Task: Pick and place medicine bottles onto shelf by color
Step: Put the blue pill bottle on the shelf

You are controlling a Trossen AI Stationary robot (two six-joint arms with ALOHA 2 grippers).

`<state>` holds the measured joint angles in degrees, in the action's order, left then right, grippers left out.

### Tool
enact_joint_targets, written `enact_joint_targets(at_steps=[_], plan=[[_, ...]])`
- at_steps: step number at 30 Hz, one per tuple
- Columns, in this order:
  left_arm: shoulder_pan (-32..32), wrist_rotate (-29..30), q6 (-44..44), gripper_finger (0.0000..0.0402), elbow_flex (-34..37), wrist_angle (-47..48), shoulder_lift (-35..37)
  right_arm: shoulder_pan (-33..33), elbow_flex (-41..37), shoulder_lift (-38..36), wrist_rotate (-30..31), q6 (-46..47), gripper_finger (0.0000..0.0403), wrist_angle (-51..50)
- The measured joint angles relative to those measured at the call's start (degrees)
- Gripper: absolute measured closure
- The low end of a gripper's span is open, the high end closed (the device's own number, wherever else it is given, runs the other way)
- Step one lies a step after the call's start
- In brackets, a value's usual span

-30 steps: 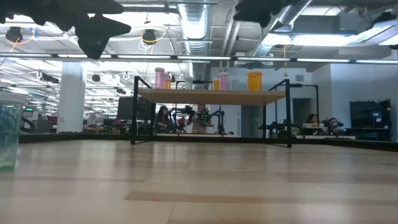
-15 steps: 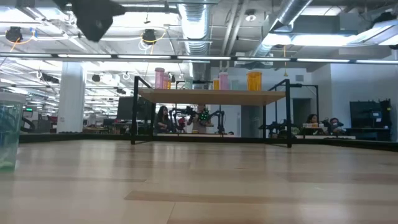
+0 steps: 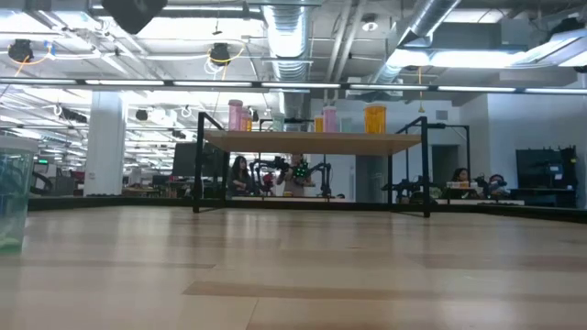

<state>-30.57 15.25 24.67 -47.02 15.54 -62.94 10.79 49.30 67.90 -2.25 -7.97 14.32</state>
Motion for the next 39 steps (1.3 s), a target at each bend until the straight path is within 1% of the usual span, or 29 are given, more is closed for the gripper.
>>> enact_joint_targets(at_steps=[4, 9, 15, 20, 21, 24, 26, 30, 39], plan=[[-2.5, -0.01, 0.15, 0.0242, -2.79, 1.29, -4.4, -0.02, 0.02, -0.04, 0.01, 0.02, 0.0186, 0.43], [-3.76, -0.13, 0.38, 0.0242, -7.86, 6.66, -9.23, -0.04, 0.02, -0.03, -0.01, 0.0, 0.0186, 0.95], [-3.91, -4.98, 1.59, 0.0242, -11.79, 10.61, -14.72, 0.02, 0.02, -0.04, -0.01, 0.04, 0.0186, 0.47], [-4.02, -6.44, 4.37, 0.0242, -11.94, 11.53, -16.88, 0.0, 0.02, -0.04, -0.01, 0.04, 0.0186, -0.27], [-4.04, -6.43, 5.21, 0.0242, -11.92, 12.9, -16.99, 0.0, 0.02, -0.04, -0.01, 0.04, 0.0186, -0.43], [-4.17, -6.34, 10.12, 0.0242, -11.9, 14.41, -17.33, 0.0, 0.02, -0.04, -0.03, 0.45, 0.0186, -1.14], [-4.64, -5.95, 12.3, 0.0242, -11.81, 15.98, -17.41, 0.02, 0.02, -0.04, -0.03, 0.46, 0.0186, -1.42], [-6.27, -4.65, 15.16, 0.0242, -11.86, 15.62, -19.31, 0.02, 0.02, -0.04, -0.05, 0.48, 0.0186, -2.18], [-8.89, -1.98, 21.52, 0.0242, -11.85, 16.42, -25.89, 0.02, 0.02, -0.04, -0.07, 0.63, 0.0186, -2.14]])
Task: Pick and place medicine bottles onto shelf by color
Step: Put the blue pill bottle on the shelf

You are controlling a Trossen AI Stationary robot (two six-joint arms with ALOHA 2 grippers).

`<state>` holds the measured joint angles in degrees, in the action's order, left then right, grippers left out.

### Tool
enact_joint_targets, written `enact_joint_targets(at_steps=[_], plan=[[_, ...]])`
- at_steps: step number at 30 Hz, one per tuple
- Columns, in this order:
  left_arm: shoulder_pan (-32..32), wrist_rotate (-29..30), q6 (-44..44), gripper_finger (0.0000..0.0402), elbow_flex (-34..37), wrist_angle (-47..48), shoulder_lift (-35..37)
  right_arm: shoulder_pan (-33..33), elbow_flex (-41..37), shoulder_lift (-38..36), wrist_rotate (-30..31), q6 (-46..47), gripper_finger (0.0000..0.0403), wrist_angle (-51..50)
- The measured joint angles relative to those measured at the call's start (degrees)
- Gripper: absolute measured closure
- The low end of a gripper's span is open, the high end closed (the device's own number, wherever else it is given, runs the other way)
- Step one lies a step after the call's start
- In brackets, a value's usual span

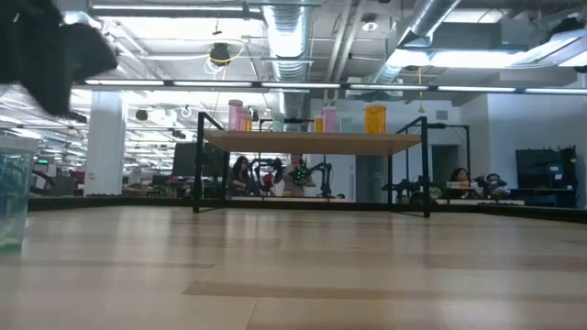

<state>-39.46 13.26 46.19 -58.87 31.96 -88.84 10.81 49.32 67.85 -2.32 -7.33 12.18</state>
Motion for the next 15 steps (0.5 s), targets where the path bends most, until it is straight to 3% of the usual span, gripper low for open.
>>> enact_joint_targets(at_steps=[6, 15], plan=[[0.07, -2.87, 4.74, 0.0242, -0.15, 2.33, -3.52, 0.0, 0.0, 0.0, -0.01, -0.02, 0.0186, 0.01], [0.07, -2.35, 5.62, 0.0242, -0.22, 3.53, -3.8, 0.0, 0.0, 0.0, -0.01, -0.04, 0.0186, -0.08]])
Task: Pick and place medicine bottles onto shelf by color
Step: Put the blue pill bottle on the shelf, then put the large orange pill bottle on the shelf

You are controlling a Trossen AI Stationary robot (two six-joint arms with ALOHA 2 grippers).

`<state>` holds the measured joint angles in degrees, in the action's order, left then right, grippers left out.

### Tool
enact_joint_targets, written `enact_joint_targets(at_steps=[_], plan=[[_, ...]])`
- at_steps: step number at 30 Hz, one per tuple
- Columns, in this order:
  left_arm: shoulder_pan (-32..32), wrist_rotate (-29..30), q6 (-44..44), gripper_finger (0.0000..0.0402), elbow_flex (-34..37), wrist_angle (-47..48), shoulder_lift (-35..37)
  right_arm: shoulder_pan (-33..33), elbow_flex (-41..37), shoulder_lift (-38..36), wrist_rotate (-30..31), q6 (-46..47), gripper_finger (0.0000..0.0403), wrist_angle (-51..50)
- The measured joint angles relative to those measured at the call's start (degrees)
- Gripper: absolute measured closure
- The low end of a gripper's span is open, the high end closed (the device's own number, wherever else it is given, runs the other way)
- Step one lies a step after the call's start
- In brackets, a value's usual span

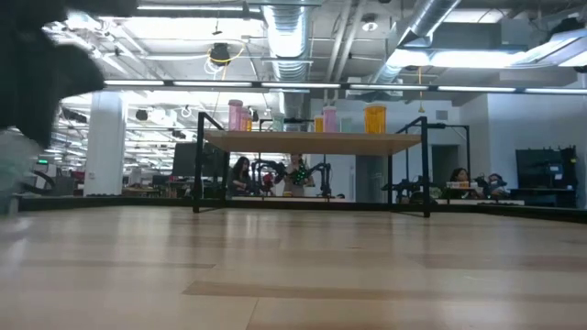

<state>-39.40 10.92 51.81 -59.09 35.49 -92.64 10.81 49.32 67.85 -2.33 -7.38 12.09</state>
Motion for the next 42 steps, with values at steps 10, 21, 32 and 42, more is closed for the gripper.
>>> enact_joint_targets(at_steps=[10, 21, 32, 42], plan=[[0.0, -0.37, 0.16, 0.0242, 0.37, 1.39, -0.37, 0.0, 0.0, 0.0, -0.01, -0.04, 0.0186, -0.08], [-1.88, -2.41, 3.53, 0.0242, 0.0, 1.28, 0.66, 0.11, 0.01, 0.87, -0.02, 0.28, 0.0186, -0.38], [-11.05, -0.43, 33.27, 0.0242, -4.26, 17.68, 4.26, -0.02, 0.02, 3.97, -0.02, 0.29, 0.0186, 0.55], [-17.71, 4.45, 48.65, 0.0238, -6.9, 29.71, 5.29, -0.84, 0.0, 4.55, -0.02, 0.04, 0.0186, 0.73]])
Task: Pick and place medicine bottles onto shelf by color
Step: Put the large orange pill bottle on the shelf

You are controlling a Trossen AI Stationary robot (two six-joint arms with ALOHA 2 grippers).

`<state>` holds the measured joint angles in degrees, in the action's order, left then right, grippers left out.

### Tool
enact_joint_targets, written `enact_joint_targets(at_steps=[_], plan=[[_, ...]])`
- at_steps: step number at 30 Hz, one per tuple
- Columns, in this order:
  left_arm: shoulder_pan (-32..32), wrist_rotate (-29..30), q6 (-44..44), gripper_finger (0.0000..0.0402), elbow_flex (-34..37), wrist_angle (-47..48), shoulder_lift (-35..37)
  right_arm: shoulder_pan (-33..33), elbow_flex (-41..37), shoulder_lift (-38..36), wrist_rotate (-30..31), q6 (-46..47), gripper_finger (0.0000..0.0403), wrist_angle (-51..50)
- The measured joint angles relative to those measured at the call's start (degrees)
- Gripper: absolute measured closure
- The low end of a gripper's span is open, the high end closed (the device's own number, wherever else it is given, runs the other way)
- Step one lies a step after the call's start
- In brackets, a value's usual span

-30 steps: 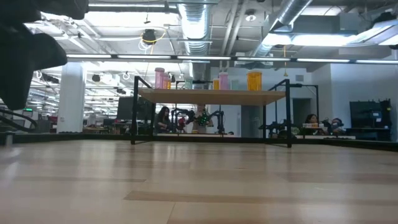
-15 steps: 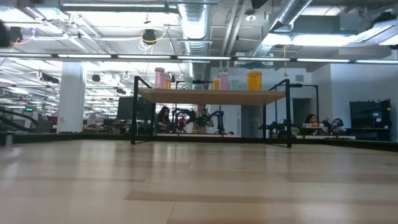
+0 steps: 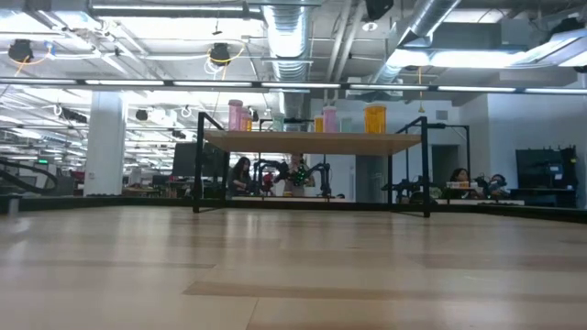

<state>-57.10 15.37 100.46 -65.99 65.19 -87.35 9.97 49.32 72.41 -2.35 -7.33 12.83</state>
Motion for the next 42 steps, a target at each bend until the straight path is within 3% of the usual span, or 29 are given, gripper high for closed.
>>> enact_joint_targets(at_steps=[11, 18, 28, 37, 42], plan=[[-4.68, -1.47, 7.94, 0.0144, 2.05, -1.16, -0.2, 0.03, 0.0, 0.01, 0.0, 1.29, 0.0186, -0.16], [-4.72, -5.39, 9.01, 0.0113, 2.15, -1.3, -3.26, 0.01, 0.0, 0.04, 0.0, 1.29, 0.0186, -0.14], [-4.5, -7.0, 8.32, 0.0111, 3.83, -2.64, -3.93, 0.01, 0.0, 0.04, 0.02, 1.29, 0.0186, -0.04], [-3.21, -8.67, 5.95, 0.0112, 8.87, -10.55, -4.0, 0.01, 0.0, 0.04, 0.02, 1.29, 0.0186, 0.11], [-2.73, -8.55, 4.89, 0.0146, 8.89, -10.2, -4.0, 0.01, 0.0, 0.04, 0.02, 1.29, 0.0186, 0.1]])
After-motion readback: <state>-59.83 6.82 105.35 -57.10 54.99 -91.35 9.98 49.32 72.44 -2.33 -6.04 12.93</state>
